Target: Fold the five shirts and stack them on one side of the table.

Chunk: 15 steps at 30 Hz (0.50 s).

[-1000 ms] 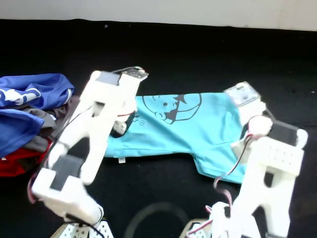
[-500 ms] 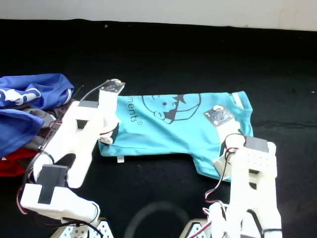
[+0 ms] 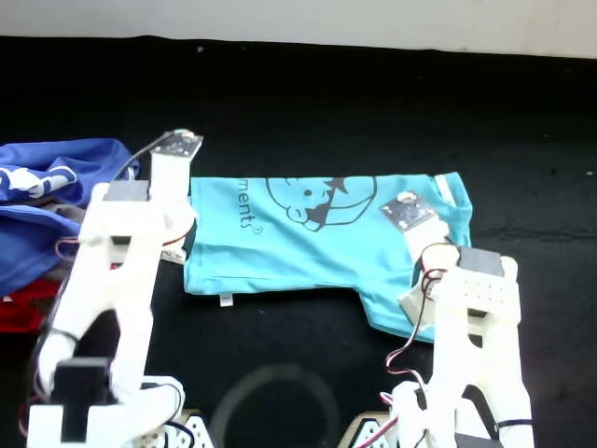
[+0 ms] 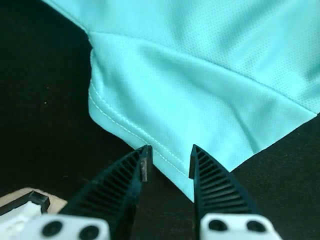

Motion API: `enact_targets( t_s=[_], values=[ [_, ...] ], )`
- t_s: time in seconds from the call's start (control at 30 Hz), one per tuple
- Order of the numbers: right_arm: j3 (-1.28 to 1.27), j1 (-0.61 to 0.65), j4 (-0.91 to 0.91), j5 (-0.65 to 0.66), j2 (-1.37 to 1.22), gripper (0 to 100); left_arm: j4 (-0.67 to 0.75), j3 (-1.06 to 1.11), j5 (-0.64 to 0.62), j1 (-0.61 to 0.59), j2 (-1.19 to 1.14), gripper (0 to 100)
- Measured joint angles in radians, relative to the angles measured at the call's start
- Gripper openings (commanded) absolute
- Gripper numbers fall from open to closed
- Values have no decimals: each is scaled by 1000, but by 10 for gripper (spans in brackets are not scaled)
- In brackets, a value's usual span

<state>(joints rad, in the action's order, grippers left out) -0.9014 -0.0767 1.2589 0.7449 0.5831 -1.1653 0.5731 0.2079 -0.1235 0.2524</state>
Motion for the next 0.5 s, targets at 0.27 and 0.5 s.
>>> enact_targets(
  t_s=[0.27,0.5],
  values=[
    [2,114,23,57,-5,158,192,161,-68,170,-2,8],
    [-2,118,104,152,-5,197,321,244,-68,186,-120,8]
  ],
)
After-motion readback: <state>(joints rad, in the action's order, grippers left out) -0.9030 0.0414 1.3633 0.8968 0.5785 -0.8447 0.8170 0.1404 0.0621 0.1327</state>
